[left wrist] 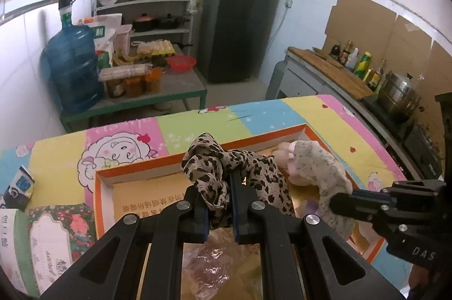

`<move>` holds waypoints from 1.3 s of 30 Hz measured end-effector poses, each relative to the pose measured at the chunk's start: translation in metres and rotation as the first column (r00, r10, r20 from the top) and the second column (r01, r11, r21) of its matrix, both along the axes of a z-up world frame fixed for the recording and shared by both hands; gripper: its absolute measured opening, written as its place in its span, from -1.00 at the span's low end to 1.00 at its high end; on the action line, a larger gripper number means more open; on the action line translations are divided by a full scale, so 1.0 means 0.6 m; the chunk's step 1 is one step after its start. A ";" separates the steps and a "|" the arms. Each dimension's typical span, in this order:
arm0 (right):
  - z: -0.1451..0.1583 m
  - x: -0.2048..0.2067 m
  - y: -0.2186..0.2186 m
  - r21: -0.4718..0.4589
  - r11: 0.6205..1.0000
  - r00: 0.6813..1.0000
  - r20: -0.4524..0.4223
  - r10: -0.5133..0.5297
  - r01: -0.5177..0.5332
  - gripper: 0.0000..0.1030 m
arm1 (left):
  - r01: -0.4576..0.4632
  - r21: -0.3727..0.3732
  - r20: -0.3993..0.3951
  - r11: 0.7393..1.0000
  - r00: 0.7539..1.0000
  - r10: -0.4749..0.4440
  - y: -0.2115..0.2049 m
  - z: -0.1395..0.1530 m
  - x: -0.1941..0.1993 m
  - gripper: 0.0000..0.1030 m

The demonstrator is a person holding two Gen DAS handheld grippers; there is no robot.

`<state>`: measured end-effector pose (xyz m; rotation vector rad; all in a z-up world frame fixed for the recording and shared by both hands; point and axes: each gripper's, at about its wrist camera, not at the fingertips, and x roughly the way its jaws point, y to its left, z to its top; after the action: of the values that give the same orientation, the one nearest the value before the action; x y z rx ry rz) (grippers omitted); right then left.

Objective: Organize soft objects
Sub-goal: 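Carry both scrunchies in the two tools over to the gold box, then open the left tool and the right tool to drop both scrunchies into the box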

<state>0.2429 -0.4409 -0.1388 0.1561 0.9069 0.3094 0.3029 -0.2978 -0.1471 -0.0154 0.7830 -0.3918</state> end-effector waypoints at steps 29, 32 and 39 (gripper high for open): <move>-0.036 0.027 -0.010 0.067 0.998 0.998 -0.054 -0.009 0.013 -0.43 | -0.007 0.011 -0.042 1.000 0.999 0.007 0.001 -0.027 0.021 0.09; -0.032 0.026 -0.011 0.068 0.997 0.999 -0.040 -0.022 0.025 0.21 | -0.012 0.006 -0.033 1.000 0.999 0.012 0.005 -0.021 0.018 0.10; -0.023 0.018 -0.015 0.080 0.996 0.999 -0.027 -0.039 0.041 0.22 | -0.012 -0.013 -0.010 1.000 1.000 0.012 0.016 -0.004 0.005 0.10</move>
<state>0.2538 -0.4500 -0.1525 0.2529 0.9153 0.3078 0.3061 -0.2883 -0.1492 -0.0339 0.7895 -0.3858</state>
